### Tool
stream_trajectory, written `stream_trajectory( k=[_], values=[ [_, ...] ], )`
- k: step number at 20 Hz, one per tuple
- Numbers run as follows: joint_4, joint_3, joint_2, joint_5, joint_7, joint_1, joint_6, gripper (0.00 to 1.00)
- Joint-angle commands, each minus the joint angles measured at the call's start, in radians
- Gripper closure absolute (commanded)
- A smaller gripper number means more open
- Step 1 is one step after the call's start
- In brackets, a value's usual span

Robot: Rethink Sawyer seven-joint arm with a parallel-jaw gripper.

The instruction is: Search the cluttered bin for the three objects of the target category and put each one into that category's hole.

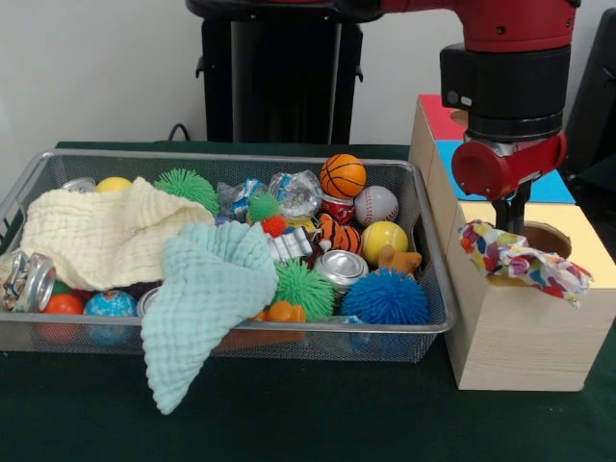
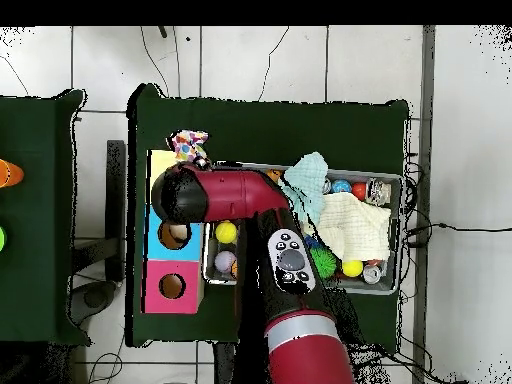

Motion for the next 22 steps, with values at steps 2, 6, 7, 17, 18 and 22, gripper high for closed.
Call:
stream_trajectory(
  k=[2, 6, 7, 17, 18, 22],
  values=[
    [0.067, 0.114, 0.098, 0.038, 0.096, -0.063, 0.103, 1.00],
    [0.066, 0.137, 0.103, 0.048, 0.077, -0.073, 0.146, 1.00],
    [0.064, 0.145, 0.108, 0.043, 0.066, -0.077, 0.146, 1.00],
    [0.070, 0.187, 0.129, 0.060, 0.048, -0.086, 0.278, 1.00],
    [0.073, 0.188, 0.122, 0.066, 0.045, -0.084, 0.316, 1.00],
    [0.095, 0.182, 0.099, 0.084, 0.059, -0.077, 0.397, 1.00]
  ],
)
